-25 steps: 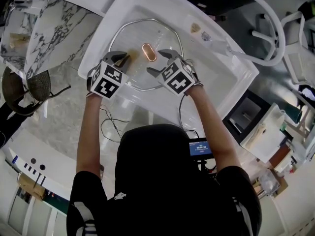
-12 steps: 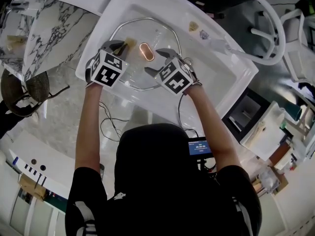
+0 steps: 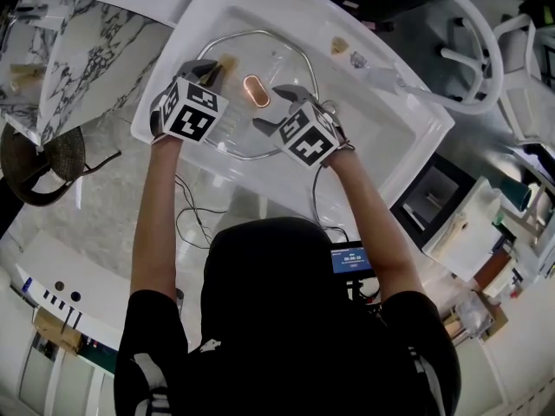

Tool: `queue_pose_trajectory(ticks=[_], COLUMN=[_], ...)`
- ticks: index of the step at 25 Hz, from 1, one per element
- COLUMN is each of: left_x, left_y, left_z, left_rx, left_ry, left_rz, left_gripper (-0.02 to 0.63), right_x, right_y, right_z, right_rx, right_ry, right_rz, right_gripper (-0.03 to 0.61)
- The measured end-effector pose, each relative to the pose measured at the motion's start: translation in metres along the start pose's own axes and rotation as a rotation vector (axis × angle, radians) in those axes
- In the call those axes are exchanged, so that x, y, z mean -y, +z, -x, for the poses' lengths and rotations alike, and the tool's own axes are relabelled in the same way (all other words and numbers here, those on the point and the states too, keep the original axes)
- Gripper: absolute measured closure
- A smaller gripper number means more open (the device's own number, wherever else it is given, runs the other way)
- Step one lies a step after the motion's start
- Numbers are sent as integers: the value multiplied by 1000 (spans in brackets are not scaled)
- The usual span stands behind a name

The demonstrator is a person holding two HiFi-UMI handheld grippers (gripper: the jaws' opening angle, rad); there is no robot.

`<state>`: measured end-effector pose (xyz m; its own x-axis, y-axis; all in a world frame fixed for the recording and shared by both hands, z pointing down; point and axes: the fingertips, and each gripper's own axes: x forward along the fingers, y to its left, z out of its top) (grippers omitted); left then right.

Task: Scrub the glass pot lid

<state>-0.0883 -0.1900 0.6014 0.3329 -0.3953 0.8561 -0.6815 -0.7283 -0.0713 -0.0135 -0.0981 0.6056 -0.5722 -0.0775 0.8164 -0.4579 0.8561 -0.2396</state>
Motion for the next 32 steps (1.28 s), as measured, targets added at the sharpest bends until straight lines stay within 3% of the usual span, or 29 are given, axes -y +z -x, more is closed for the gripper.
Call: queue_pose_trajectory(ticks=[11, 25, 32], left_x=[-5, 10, 22], left_y=[4, -7, -14], left_z=[-3, 10, 17], left_rx=[36, 65, 67], left_ry=[78, 71, 79], left_rz=[13, 88, 69], left_gripper=[597, 597, 598], right_x=[0, 0, 0], right_y=[0, -1, -1], right_z=[0, 0, -2], right_rx=[2, 1, 2], right_ry=[-2, 1, -2], right_rz=[-1, 2, 3], right_gripper=[278, 278, 278])
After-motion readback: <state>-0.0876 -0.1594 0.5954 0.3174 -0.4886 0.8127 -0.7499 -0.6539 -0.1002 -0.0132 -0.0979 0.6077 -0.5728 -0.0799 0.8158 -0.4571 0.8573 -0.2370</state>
